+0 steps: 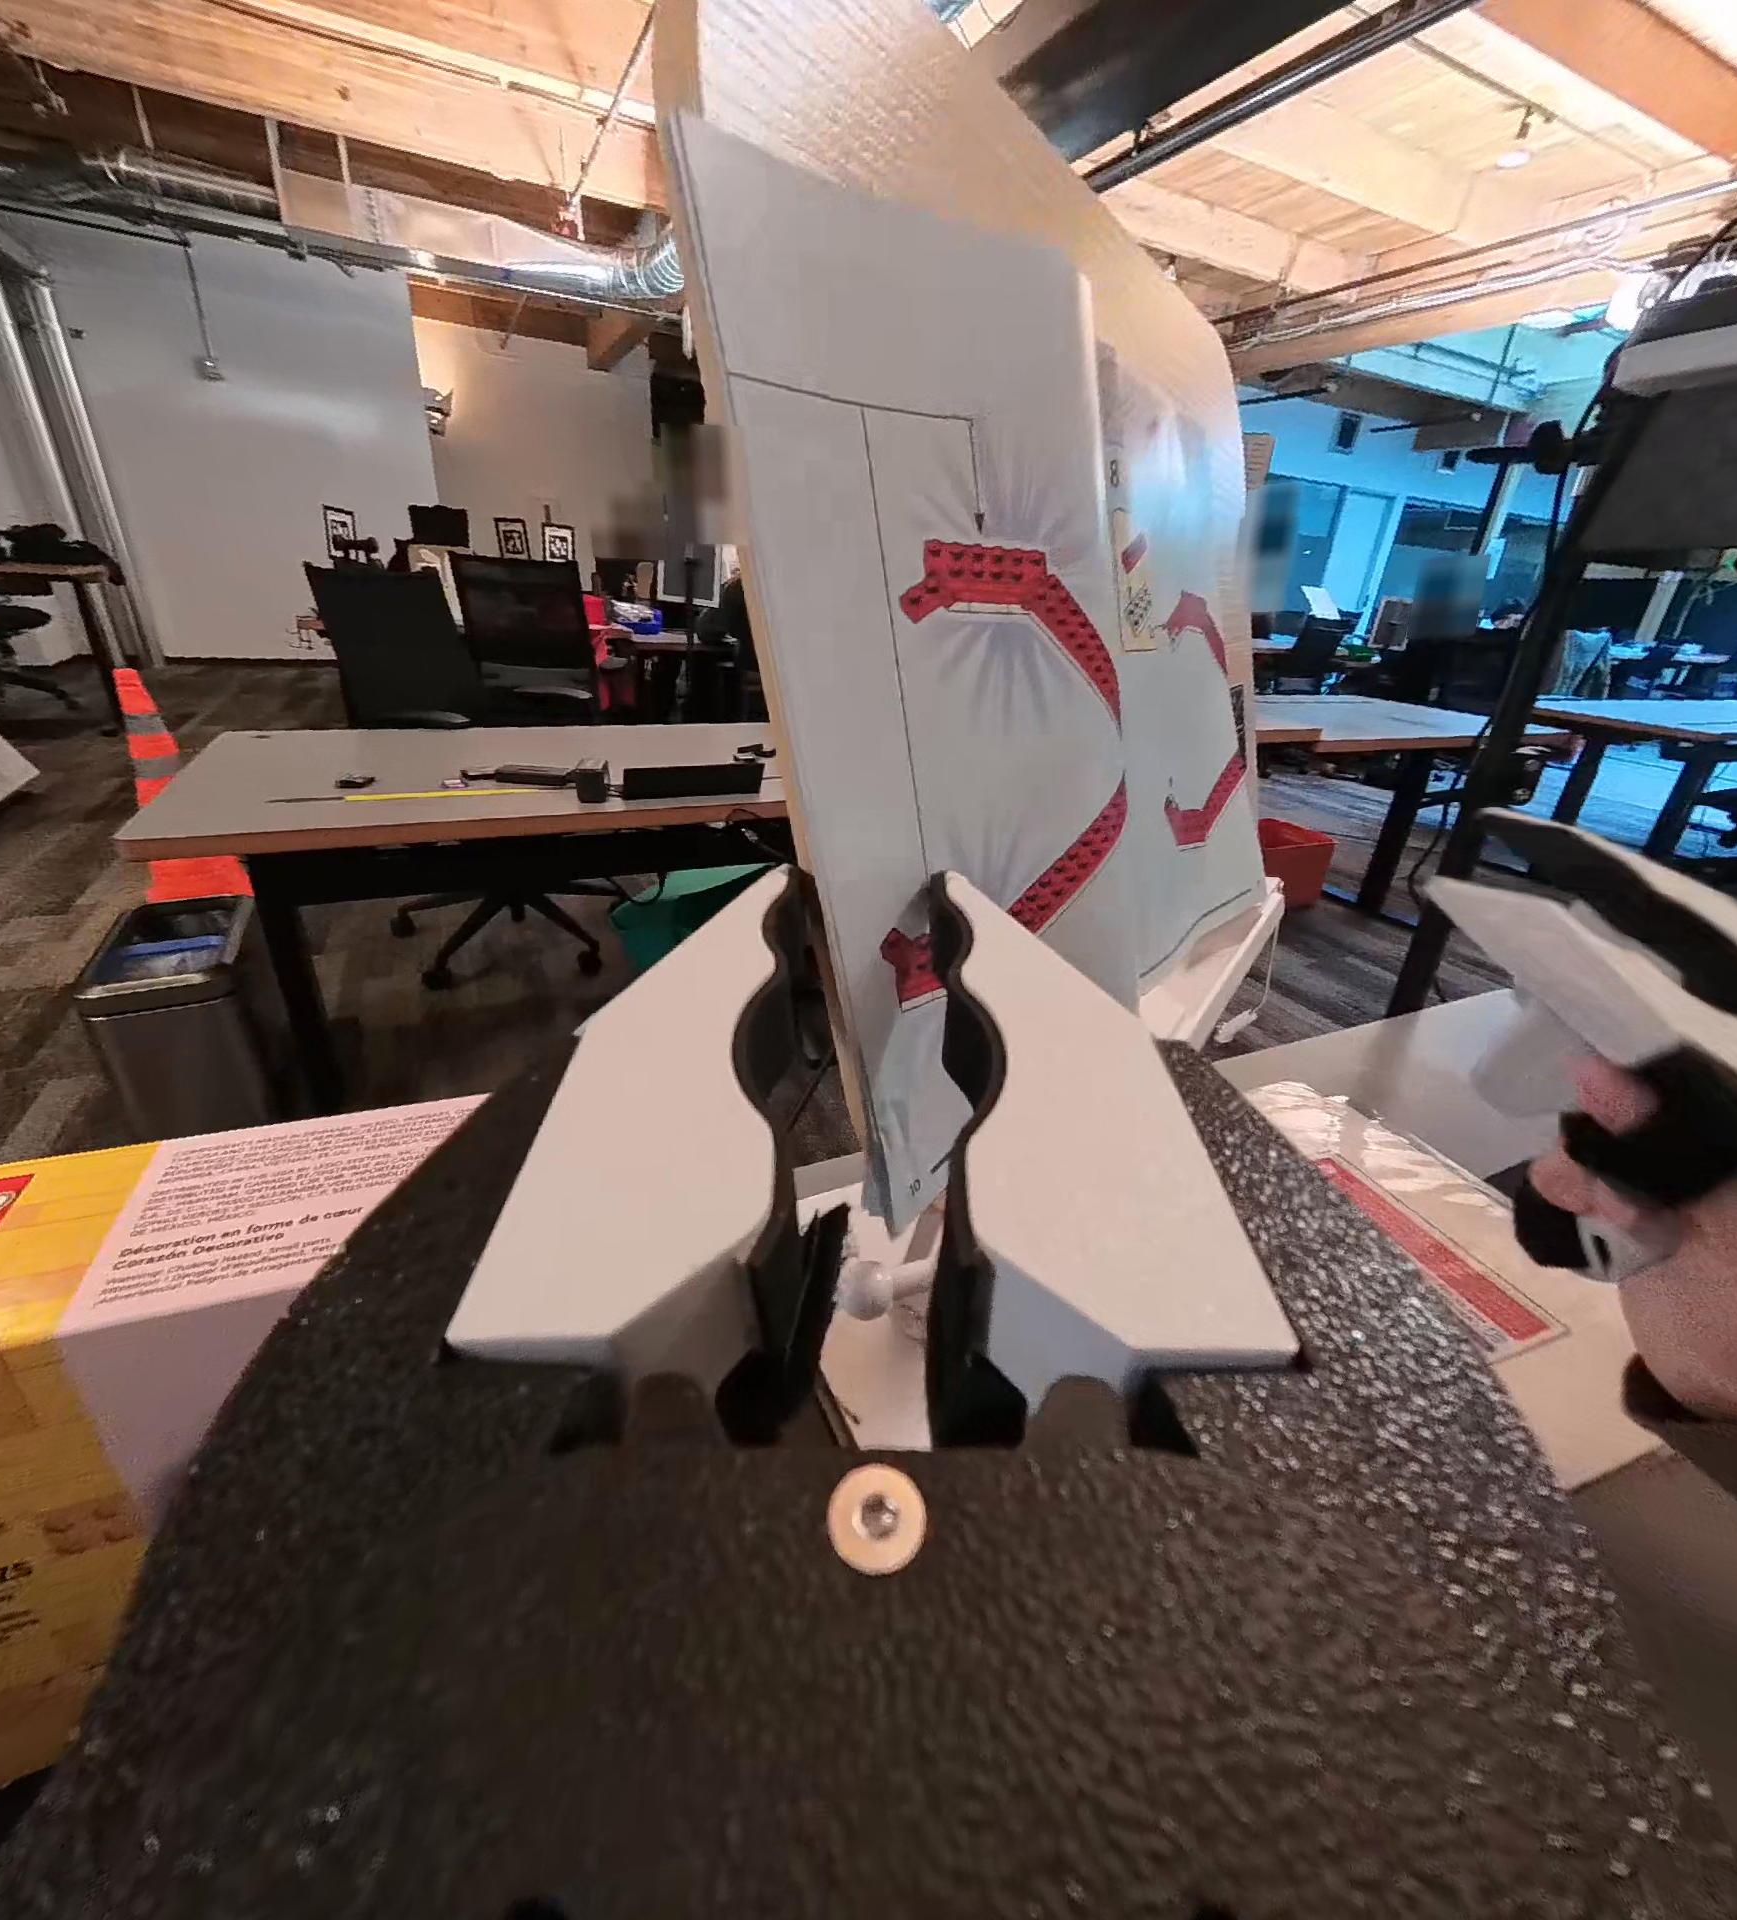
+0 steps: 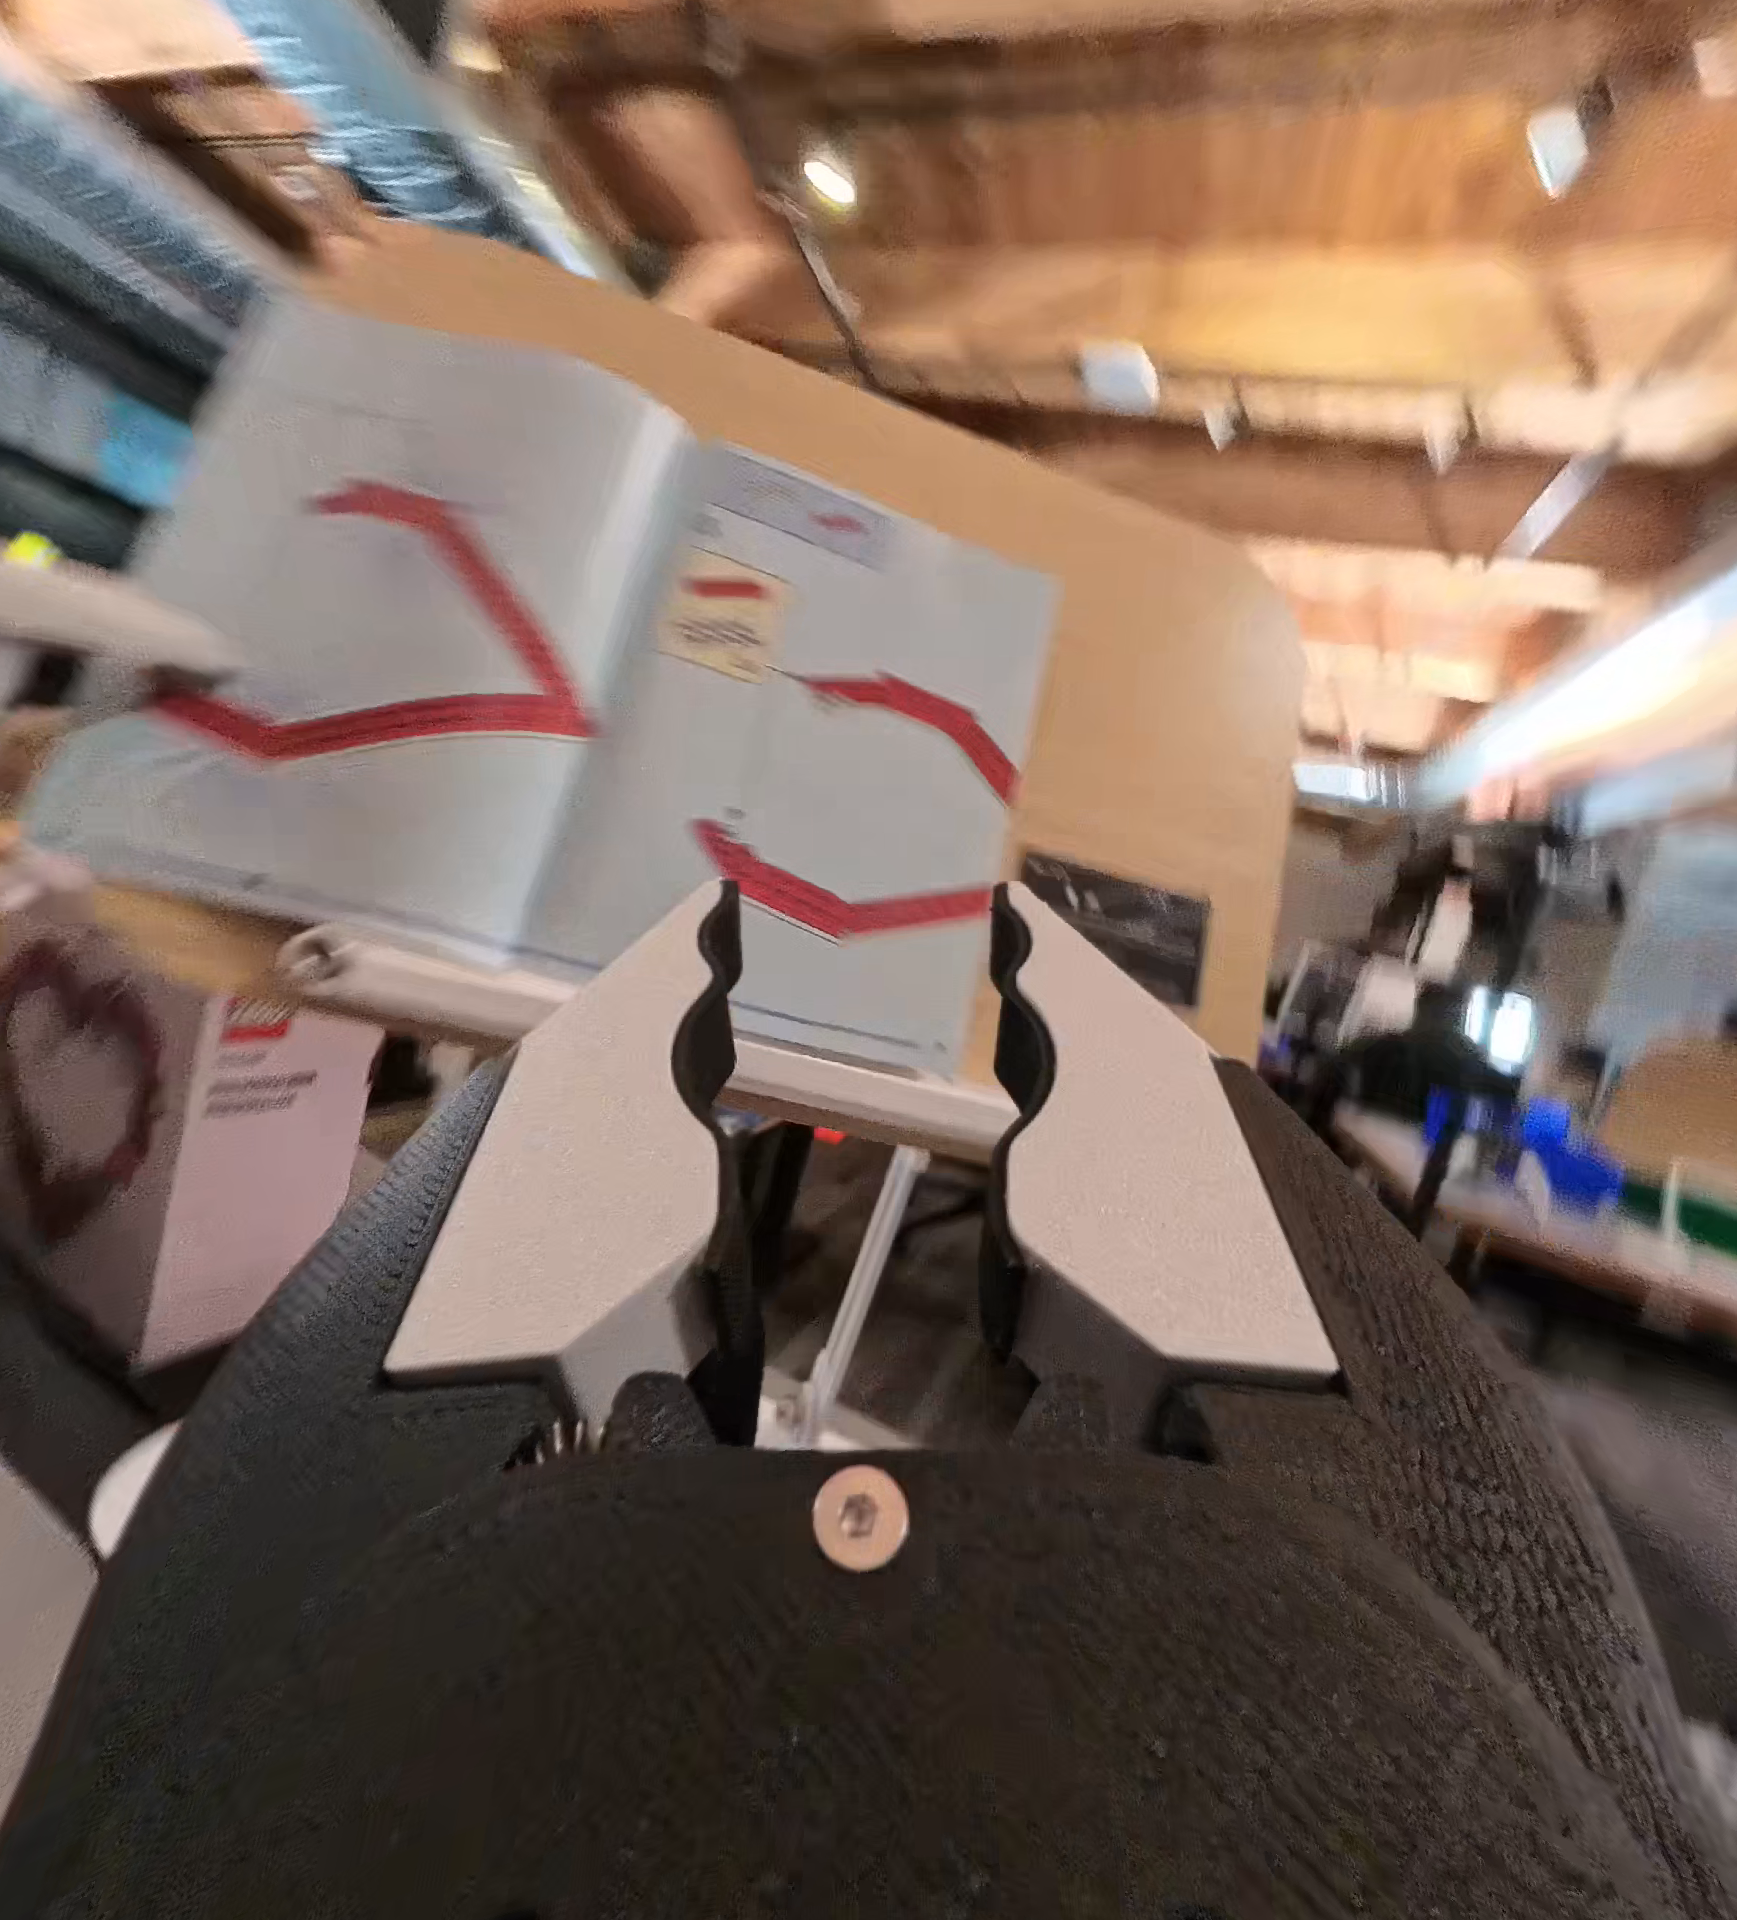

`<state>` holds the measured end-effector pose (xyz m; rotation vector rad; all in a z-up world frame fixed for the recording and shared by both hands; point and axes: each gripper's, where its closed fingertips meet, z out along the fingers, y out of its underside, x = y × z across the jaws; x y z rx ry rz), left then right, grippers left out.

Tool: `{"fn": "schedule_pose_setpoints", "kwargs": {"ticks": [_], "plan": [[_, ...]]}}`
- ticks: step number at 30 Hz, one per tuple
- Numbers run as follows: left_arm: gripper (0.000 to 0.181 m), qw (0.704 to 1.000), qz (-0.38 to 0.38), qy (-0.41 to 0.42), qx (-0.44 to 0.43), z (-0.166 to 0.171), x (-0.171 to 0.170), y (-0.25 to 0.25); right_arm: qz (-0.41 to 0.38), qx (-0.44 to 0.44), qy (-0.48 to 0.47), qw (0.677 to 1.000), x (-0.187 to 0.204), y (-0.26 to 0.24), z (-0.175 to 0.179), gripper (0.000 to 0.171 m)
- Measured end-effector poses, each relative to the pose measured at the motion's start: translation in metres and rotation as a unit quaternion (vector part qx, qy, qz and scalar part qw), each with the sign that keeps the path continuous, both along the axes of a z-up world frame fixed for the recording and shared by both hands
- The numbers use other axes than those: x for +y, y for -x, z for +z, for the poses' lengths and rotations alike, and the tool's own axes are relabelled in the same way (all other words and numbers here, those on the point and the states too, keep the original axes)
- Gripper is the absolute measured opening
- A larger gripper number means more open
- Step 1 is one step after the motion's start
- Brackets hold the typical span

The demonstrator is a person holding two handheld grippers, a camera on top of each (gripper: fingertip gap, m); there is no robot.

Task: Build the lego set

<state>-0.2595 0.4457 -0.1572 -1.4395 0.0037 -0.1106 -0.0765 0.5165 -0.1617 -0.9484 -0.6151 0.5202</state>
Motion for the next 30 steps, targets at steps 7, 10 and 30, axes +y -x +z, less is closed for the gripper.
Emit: {"fn": "schedule_pose_setpoints", "kwargs": {"ticks": [7, 10, 30], "plan": [[0.02, 1.0, 0.003, -0.002, 0.008, 0.0, 0.0, 0.001, 0.033, 0.062, 0.185, 0.98, 0.045, 0.022, -0.018, 0.048], [0.02, 1.0, 0.001, -0.003, 0.006, 0.0, 0.0, 0.001, 0.025, 0.05, 0.2, 0.978, 0.052, 0.025, -0.019, 0.046], [0.02, 1.0, -0.002, -0.001, 0.003, 0.0, 0.0, 0.0, 0.052, -0.014, 0.134, 0.989, 0.019, 0.035, -0.009, 0.0]]}}
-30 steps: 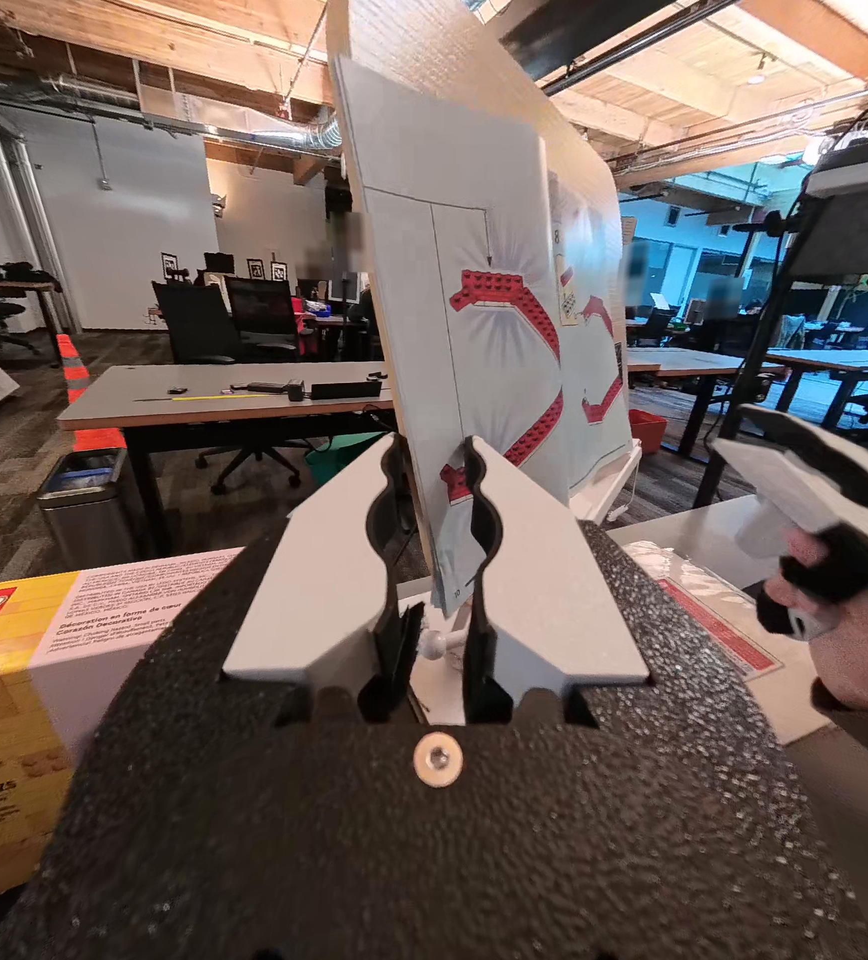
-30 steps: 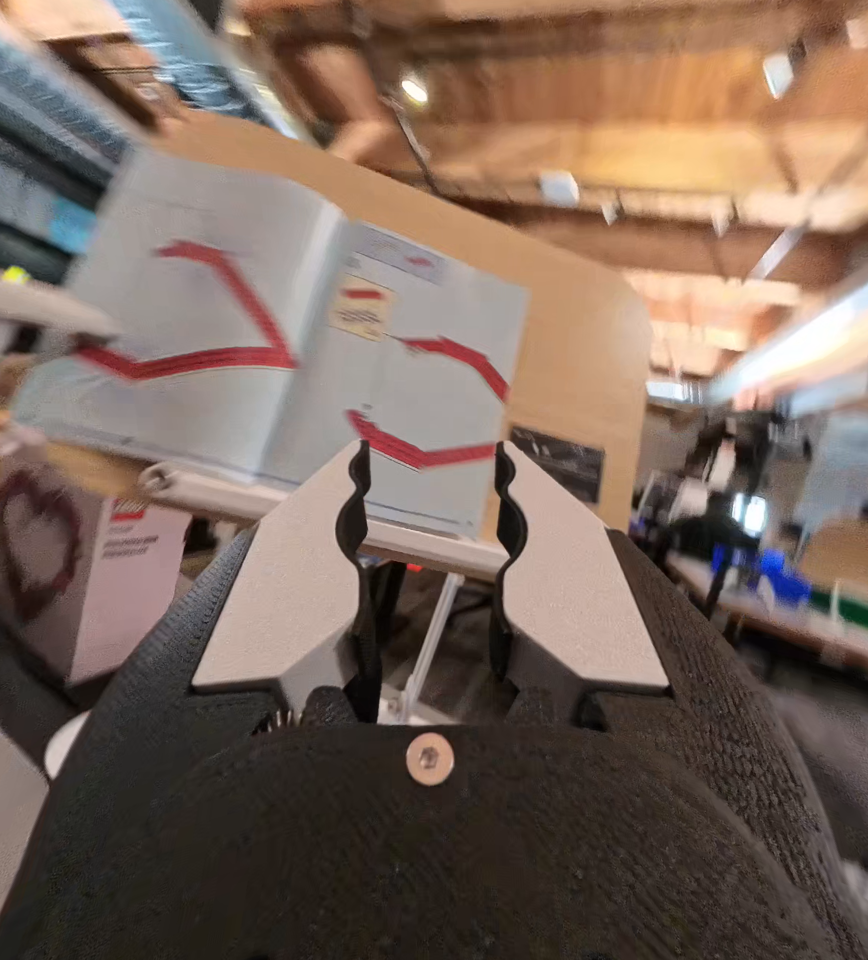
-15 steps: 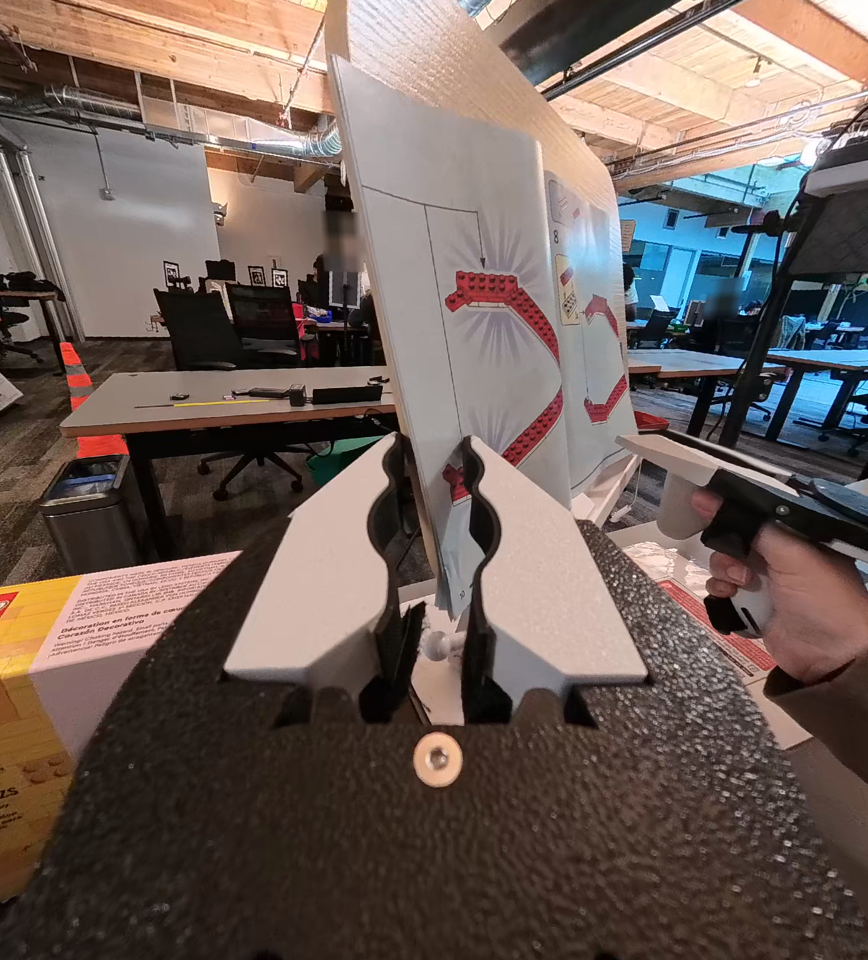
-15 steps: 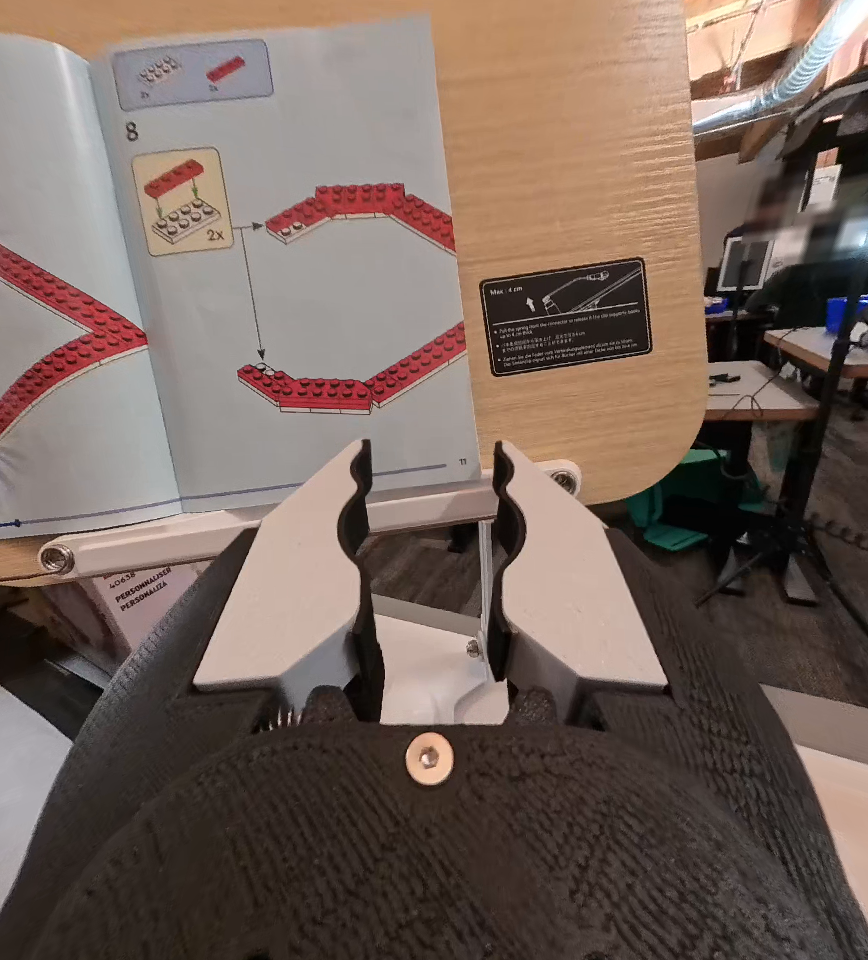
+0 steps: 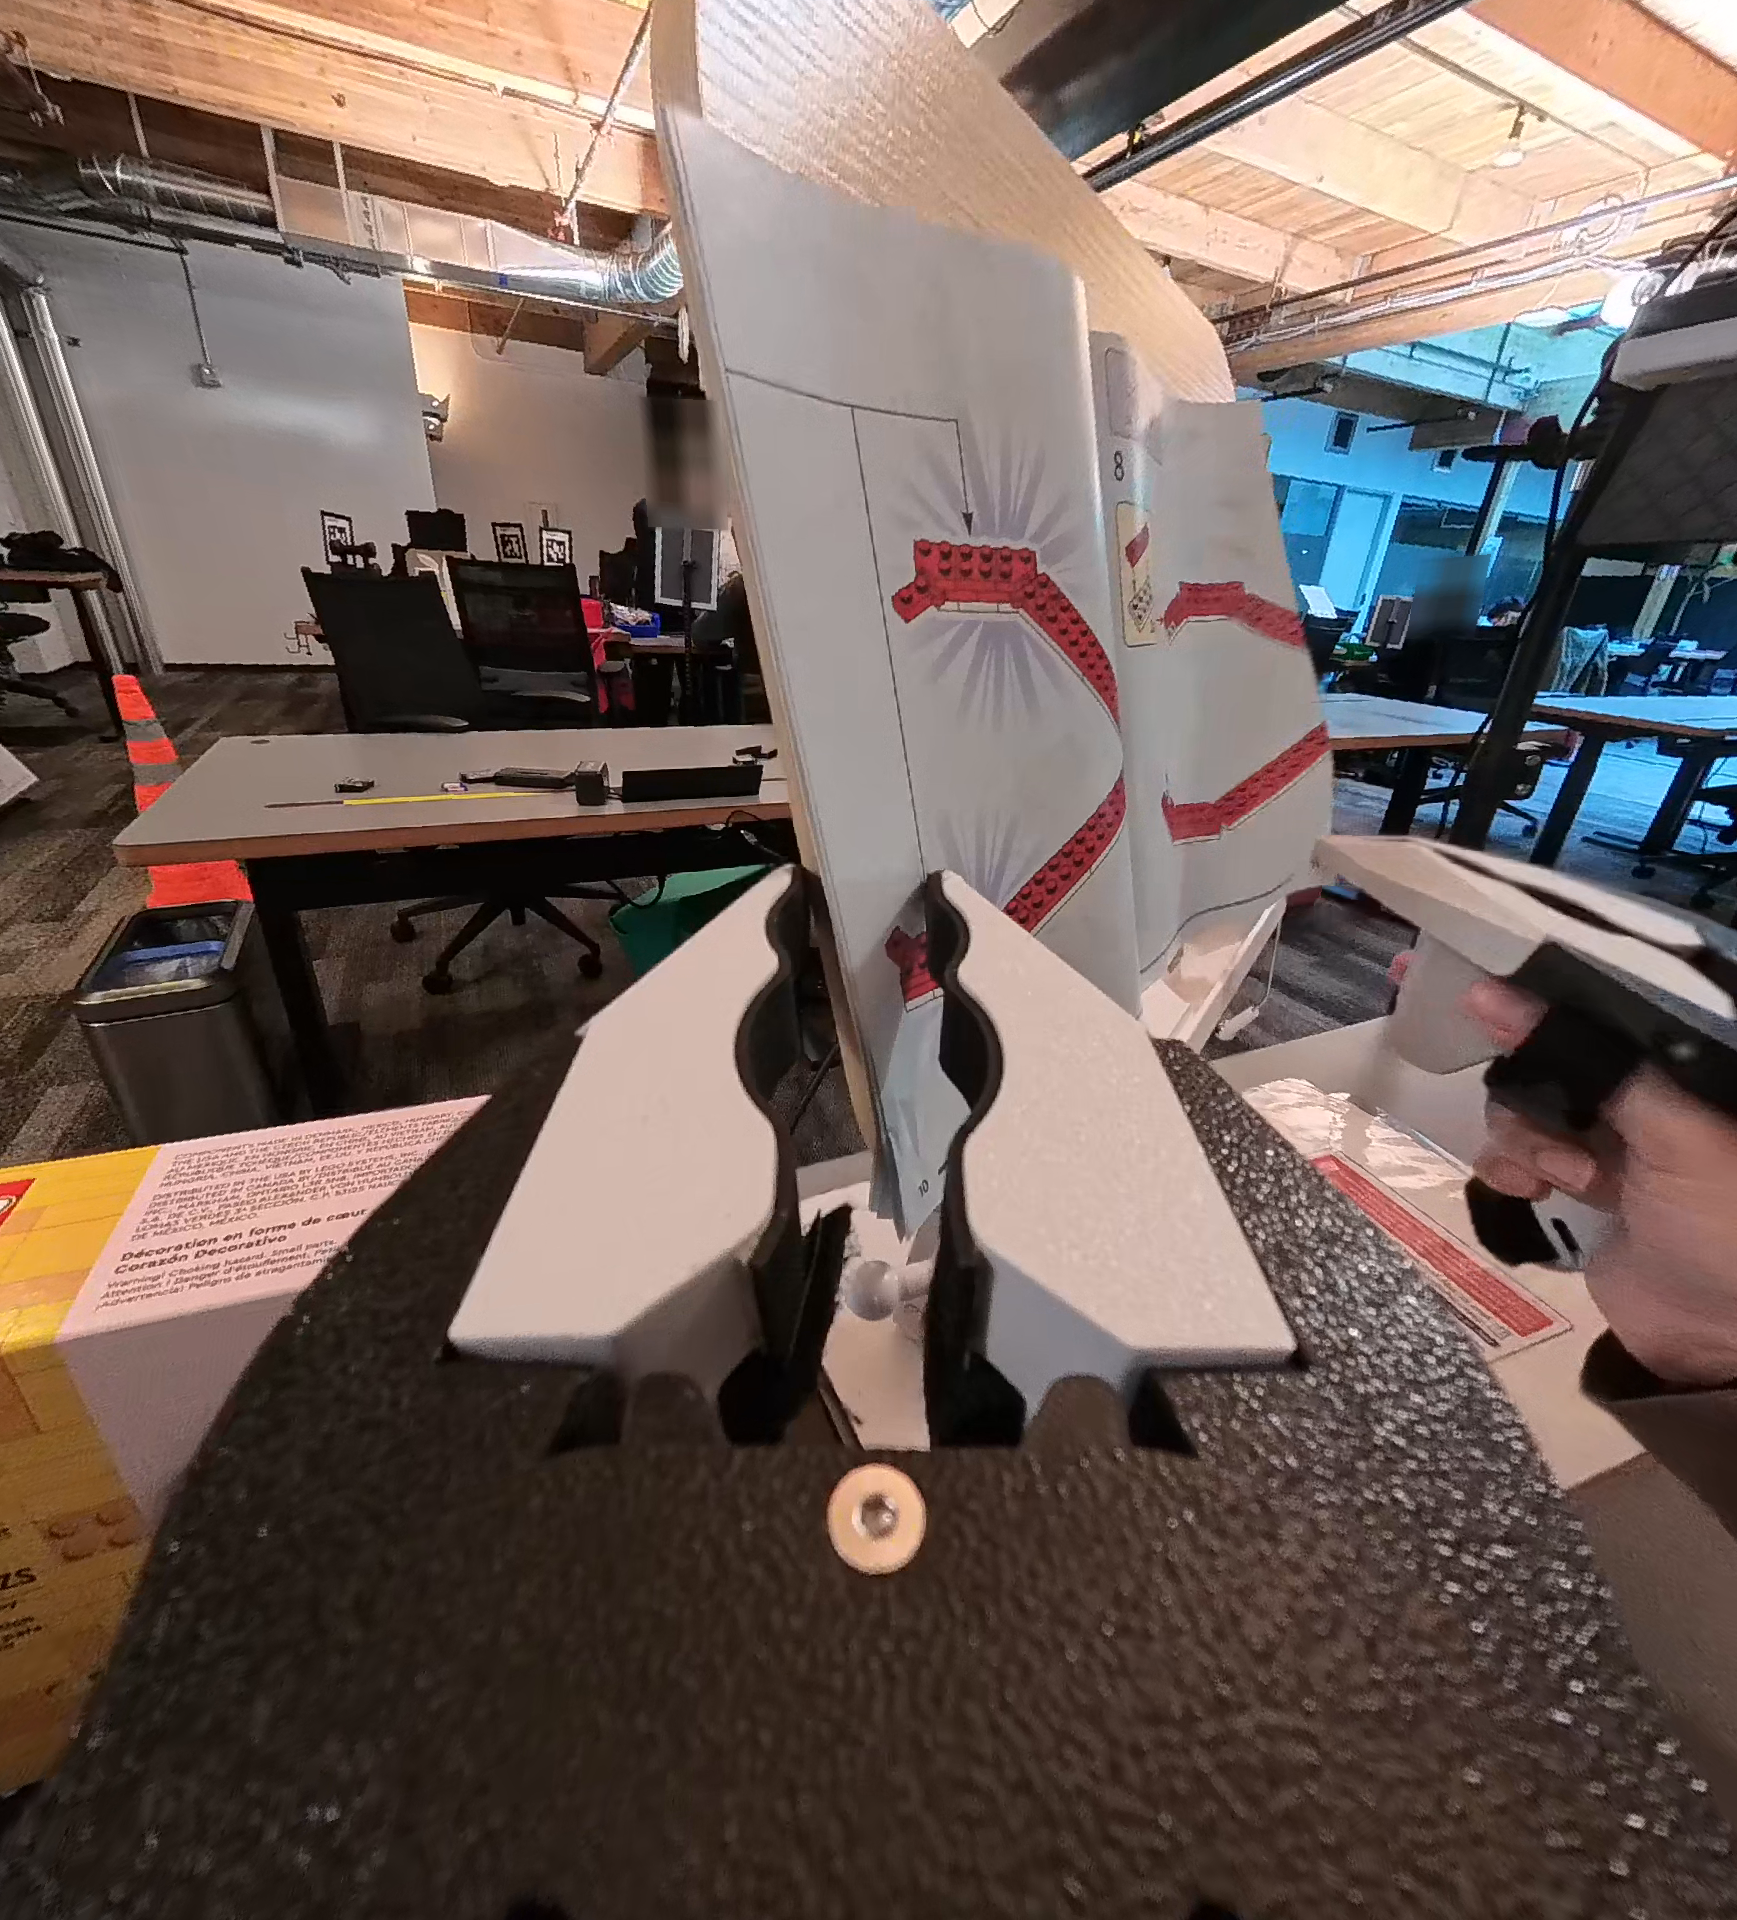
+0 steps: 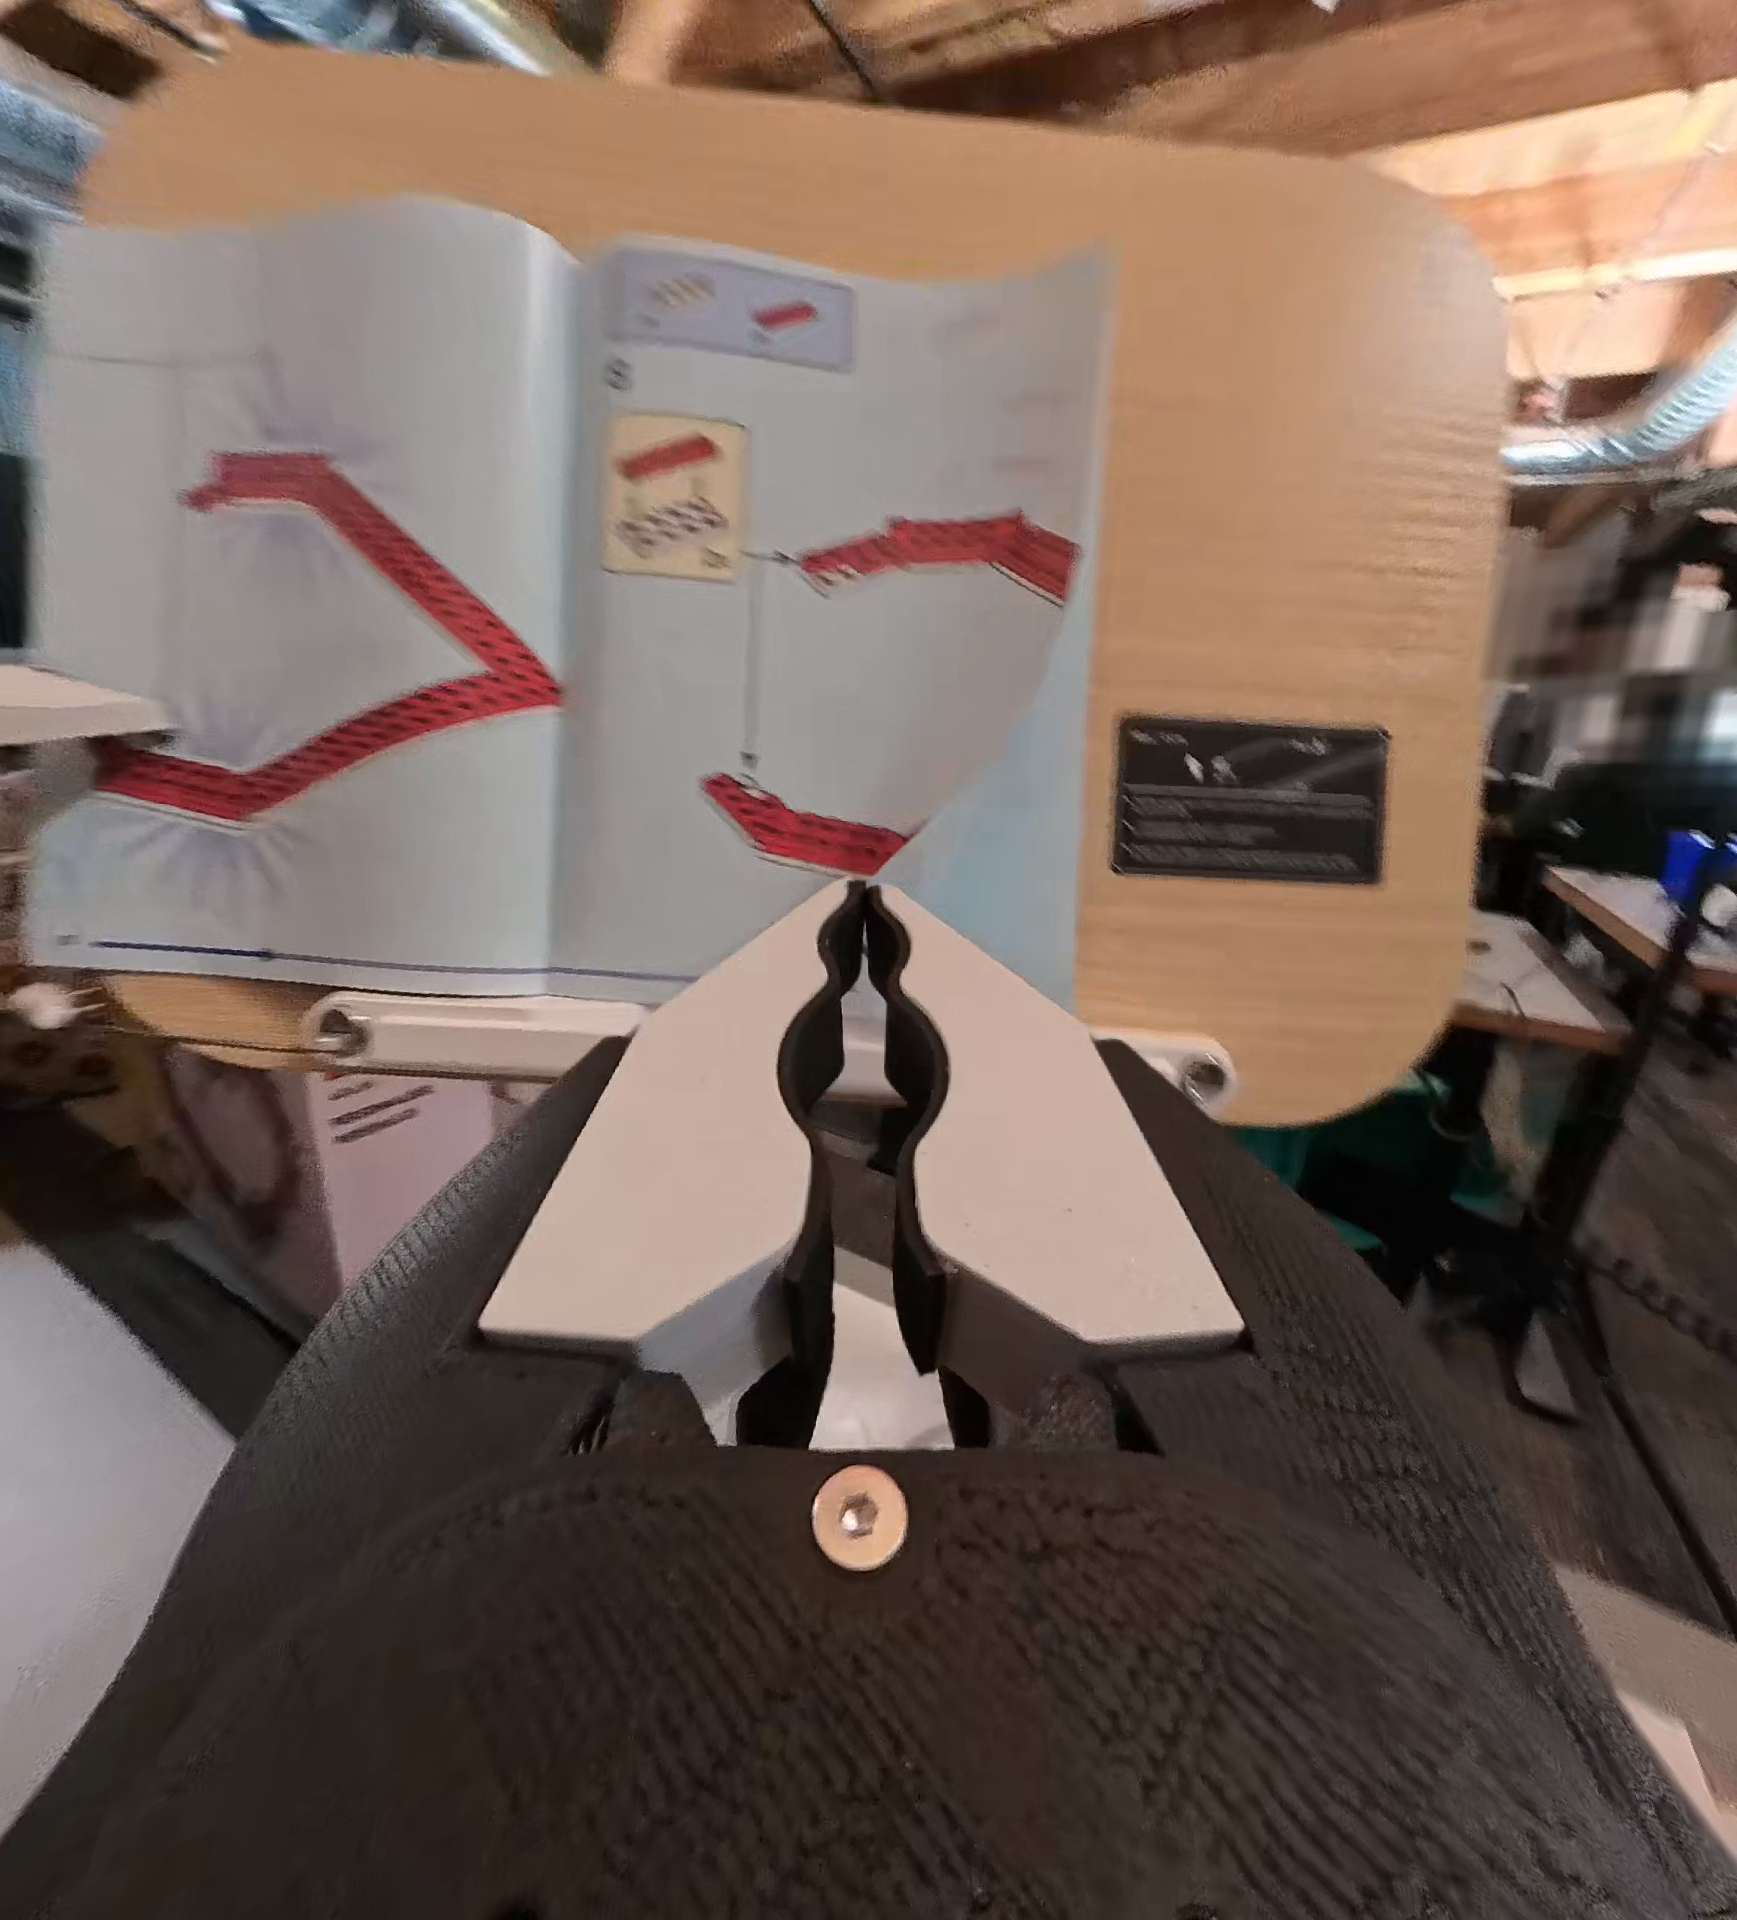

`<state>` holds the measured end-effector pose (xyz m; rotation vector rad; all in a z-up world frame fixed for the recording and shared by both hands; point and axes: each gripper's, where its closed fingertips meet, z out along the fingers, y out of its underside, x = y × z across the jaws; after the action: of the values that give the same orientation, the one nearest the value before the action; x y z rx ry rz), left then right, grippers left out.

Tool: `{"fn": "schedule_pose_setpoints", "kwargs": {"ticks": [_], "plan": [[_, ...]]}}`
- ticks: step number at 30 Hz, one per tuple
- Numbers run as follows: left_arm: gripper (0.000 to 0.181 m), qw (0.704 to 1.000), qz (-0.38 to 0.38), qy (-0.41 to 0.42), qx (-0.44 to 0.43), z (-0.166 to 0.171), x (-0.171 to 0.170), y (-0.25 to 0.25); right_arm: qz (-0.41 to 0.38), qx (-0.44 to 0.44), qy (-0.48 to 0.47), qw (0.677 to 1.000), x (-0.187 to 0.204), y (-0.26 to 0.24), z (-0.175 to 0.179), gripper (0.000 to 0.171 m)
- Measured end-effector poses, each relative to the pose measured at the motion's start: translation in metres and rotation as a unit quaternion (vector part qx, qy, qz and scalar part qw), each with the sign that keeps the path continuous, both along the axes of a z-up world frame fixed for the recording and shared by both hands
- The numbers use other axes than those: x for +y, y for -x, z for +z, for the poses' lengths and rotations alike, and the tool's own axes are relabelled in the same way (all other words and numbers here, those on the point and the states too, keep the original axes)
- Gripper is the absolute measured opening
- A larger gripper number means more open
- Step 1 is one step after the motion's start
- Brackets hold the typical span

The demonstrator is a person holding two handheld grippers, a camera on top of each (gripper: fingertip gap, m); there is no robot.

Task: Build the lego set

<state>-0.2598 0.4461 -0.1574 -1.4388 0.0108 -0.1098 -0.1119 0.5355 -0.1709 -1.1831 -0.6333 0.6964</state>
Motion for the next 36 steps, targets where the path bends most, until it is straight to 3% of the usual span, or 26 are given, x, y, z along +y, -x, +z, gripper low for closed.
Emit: {"fn": "schedule_pose_setpoints", "kwargs": {"ticks": [1, 2, 3, 5, 9, 13, 17, 20, 23, 27, 31, 36], "plan": [[0.021, 1.0, 0.001, 0.006, 0.001, 0.0, 0.0, 0.0, 0.027, -0.005, -0.013, 1.0, -0.01, 0.006, 0.005, 0.0], [0.035, 1.0, 0.015, 0.014, -0.001, -0.001, 0.0, 0.003, 0.049, -0.013, -0.018, 0.999, -0.017, 0.012, 0.008, 0.0], [0.06, 0.999, 0.032, 0.024, -0.003, -0.001, 0.0, 0.007, 0.072, -0.022, -0.023, 0.997, -0.026, 0.018, 0.011, 0.0], [0.089, 0.999, 0.026, 0.032, -0.006, 0.005, -0.004, 0.004, 0.139, -0.034, -0.041, 0.989, -0.049, 0.03, 0.017, 0.0], [0.109, 1.0, -0.027, 0.013, -0.009, 0.03, -0.018, -0.02, 0.236, -0.076, -0.085, 0.965, -0.093, 0.049, 0.022, 0.0], [0.123, 0.996, -0.084, 0.035, 0.0, 0.034, -0.025, -0.045, 0.317, -0.153, -0.141, 0.925, -0.139, 0.069, 0.008, 0.0], [0.111, 0.993, -0.101, 0.067, 0.009, 0.024, -0.021, -0.055, 0.337, -0.228, -0.185, 0.895, -0.163, 0.084, -0.014, 0.0], [0.07, 0.994, -0.072, 0.084, 0.018, 0.011, -0.012, -0.047, 0.338, -0.235, -0.203, 0.888, -0.17, 0.091, -0.02, 0.003], [0.036, 0.997, -0.038, 0.06, 0.02, 0.01, -0.007, -0.034, 0.323, -0.236, -0.237, 0.885, -0.167, 0.091, -0.022, 0.021], [0.023, 0.997, -0.012, 0.058, 0.049, 0.005, -0.006, -0.022, 0.291, -0.245, -0.265, 0.886, -0.153, 0.082, -0.025, 0.03], [0.028, 0.997, -0.035, 0.063, 0.037, 0.004, -0.01, -0.022, 0.223, -0.219, -0.22, 0.924, -0.121, 0.08, -0.014, 0.032], [0.034, 0.991, -0.079, 0.103, 0.017, -0.003, -0.022, -0.022, 0.133, -0.183, -0.12, 0.967, -0.079, 0.08, -0.008, 0.015]]}}
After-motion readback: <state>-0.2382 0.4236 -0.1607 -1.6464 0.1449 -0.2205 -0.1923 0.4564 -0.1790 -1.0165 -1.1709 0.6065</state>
